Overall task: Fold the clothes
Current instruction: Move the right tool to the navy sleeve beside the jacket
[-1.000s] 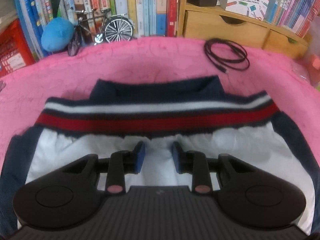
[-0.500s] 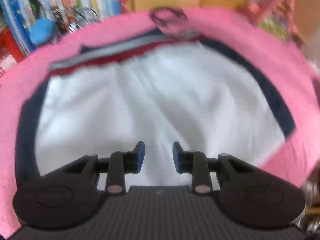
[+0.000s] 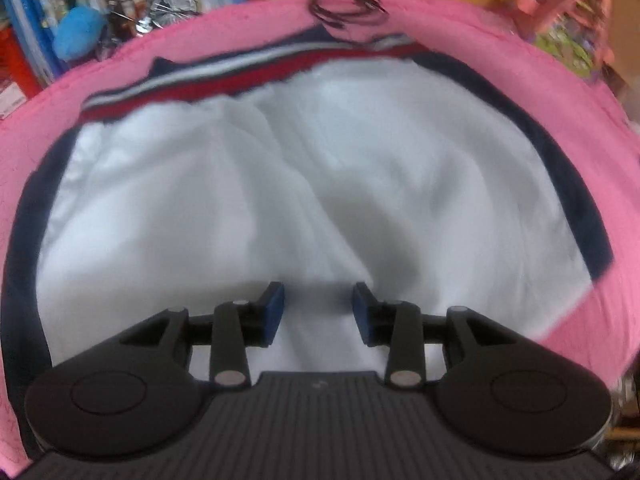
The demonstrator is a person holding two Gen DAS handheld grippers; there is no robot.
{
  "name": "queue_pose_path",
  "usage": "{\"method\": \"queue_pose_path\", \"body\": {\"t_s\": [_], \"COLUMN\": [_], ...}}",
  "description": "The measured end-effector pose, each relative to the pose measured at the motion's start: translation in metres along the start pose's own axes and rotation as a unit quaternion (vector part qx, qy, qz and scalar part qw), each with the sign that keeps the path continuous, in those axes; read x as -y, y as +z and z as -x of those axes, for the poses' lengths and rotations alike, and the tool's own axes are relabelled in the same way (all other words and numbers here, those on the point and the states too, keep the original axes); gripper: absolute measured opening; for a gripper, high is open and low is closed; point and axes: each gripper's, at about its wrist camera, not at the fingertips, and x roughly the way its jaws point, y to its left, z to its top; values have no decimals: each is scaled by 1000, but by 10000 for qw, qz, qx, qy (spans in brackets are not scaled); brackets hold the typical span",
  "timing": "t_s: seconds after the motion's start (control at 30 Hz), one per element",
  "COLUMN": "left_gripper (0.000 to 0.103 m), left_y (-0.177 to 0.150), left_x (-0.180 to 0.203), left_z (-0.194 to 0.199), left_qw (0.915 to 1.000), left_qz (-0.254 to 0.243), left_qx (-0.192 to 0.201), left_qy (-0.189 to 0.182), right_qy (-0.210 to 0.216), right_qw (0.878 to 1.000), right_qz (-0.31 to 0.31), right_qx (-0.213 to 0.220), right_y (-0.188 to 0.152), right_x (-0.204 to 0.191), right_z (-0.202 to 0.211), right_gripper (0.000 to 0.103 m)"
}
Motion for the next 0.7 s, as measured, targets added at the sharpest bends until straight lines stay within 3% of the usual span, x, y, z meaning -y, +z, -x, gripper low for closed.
{"method": "queue_pose_path", "body": {"t_s": [0.37, 0.7], "left_gripper": [36, 36], "left_y": [76, 87], "left_x": [-23, -24], "left_z": [-43, -47], "left_qw": [9932, 9917], "left_qz": [781, 714], "left_qx": [717, 904], "left_qy": [489, 566], "right_qy": [-13, -28], "right_qw": [9999, 9997], "right_qz": [112, 253], "right_qx": [-4, 26], "right_y": [-3, -2], "right_x": [-2, -3], "right_z": [1, -1], "right_gripper": [33, 35]}}
